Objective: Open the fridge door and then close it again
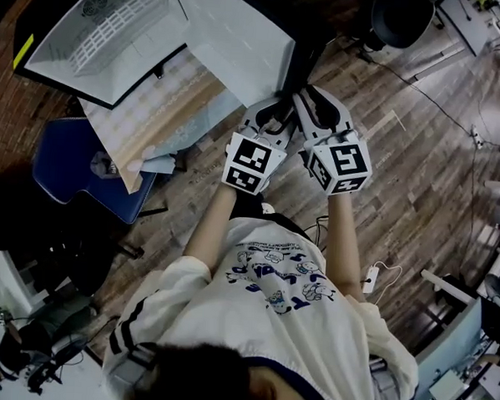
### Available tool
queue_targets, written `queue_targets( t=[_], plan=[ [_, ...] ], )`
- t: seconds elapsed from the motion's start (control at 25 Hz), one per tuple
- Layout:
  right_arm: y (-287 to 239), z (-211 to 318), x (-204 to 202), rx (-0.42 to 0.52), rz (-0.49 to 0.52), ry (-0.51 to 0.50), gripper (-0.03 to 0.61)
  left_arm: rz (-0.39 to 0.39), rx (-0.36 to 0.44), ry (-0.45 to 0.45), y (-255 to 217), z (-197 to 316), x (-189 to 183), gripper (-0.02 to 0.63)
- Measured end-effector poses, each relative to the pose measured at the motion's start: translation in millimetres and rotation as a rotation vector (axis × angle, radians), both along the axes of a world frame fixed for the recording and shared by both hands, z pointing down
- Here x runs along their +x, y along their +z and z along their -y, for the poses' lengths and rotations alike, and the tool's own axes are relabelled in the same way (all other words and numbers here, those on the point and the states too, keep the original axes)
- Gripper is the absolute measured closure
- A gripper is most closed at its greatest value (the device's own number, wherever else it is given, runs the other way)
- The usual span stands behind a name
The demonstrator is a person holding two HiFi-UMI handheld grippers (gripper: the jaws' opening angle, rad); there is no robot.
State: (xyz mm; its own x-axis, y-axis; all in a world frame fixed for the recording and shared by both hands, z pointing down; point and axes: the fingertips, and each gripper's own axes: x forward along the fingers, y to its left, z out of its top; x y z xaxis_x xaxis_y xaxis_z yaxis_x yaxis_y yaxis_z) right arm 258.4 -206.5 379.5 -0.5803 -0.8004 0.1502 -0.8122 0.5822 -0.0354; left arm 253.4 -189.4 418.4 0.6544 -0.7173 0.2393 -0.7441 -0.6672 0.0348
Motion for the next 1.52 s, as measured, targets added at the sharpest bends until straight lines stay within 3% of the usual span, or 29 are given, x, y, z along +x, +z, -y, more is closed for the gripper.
queue_targets(
  t=[0.56, 1.52],
  plan=[
    [0, 48, 38, 0.007, -0.005, 0.089, 0.477, 0.015, -0.010, 0.119, 2, 31, 18, 0.495],
    [4, 75, 56, -0.010, 0.014, 0.052, 0.479, 0.024, 0.001, 0.093, 1, 51, 6, 0.495]
  ],
)
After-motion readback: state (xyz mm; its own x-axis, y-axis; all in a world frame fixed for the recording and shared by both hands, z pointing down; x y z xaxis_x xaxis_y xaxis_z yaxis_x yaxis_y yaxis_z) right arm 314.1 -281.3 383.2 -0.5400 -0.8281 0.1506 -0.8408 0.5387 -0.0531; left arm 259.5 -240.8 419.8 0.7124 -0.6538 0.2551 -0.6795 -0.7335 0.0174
